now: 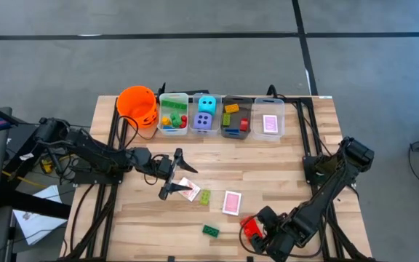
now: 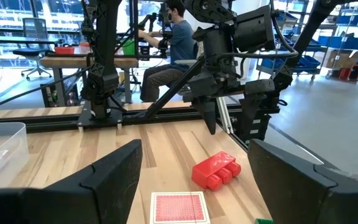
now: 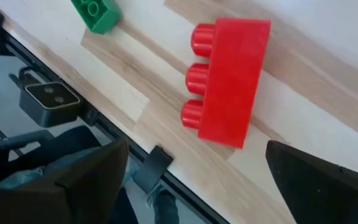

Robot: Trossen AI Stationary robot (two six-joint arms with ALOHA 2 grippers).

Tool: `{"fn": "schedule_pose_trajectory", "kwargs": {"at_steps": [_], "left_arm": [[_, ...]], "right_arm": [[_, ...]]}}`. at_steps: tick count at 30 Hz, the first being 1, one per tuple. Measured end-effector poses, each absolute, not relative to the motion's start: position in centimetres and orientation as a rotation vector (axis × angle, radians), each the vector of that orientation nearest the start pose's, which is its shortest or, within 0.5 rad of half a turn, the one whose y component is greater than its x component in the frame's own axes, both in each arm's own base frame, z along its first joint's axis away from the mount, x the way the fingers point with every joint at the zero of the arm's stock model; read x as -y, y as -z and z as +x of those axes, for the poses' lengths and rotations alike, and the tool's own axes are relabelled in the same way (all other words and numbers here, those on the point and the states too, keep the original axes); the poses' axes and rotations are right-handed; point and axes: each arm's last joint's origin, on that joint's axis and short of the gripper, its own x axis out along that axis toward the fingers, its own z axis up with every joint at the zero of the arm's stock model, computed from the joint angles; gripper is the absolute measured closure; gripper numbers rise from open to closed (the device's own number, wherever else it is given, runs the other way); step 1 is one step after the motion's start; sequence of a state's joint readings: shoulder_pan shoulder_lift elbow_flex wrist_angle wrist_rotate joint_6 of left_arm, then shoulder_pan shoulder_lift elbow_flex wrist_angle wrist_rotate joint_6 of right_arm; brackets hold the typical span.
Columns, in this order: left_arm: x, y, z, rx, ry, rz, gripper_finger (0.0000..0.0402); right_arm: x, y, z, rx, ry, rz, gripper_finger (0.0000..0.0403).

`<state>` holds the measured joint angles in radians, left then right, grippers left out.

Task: Pick & Place Toys
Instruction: Put the red game piece into the white bin

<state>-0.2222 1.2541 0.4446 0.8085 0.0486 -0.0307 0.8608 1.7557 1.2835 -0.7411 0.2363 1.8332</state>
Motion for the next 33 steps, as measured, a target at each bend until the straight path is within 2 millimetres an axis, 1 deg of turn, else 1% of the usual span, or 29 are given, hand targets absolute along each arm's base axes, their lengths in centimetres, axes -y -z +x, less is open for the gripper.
{"fn": "schedule_pose_trajectory", "kwargs": {"at_steps": [4,10,15,19,24,28,33], "left_arm": [[5.6,-21.8,24.1,-0.005,0.271,-0.03,0.0116],[5.6,-21.8,24.1,-0.005,0.271,-0.03,0.0116],[5.6,-21.8,24.1,-0.008,0.271,-0.03,0.0116],[5.6,-21.7,24.1,-0.013,0.271,-0.03,0.0116],[5.6,-21.8,24.1,-0.013,0.271,-0.03,0.0116],[5.6,-21.8,24.1,-0.013,0.271,-0.029,0.0116],[5.6,-21.8,24.0,-0.013,0.271,-0.03,0.0116]], "right_arm": [[-25.9,-21.5,23.2,-1.101,0.519,0.974,0.0015],[-25.5,-21.4,23.5,-1.104,0.535,0.977,0.0014],[-25.7,-19.5,24.2,-1.209,0.554,0.947,0.0014],[-26.3,-17.0,24.8,-1.298,0.565,0.916,0.0014],[-27.3,-15.1,25.7,-1.367,0.512,0.967,0.0014],[-27.5,-14.3,26.7,-1.352,0.496,1.021,0.0014],[-26.8,-14.2,27.5,-1.347,0.51,1.056,0.0014]]}}
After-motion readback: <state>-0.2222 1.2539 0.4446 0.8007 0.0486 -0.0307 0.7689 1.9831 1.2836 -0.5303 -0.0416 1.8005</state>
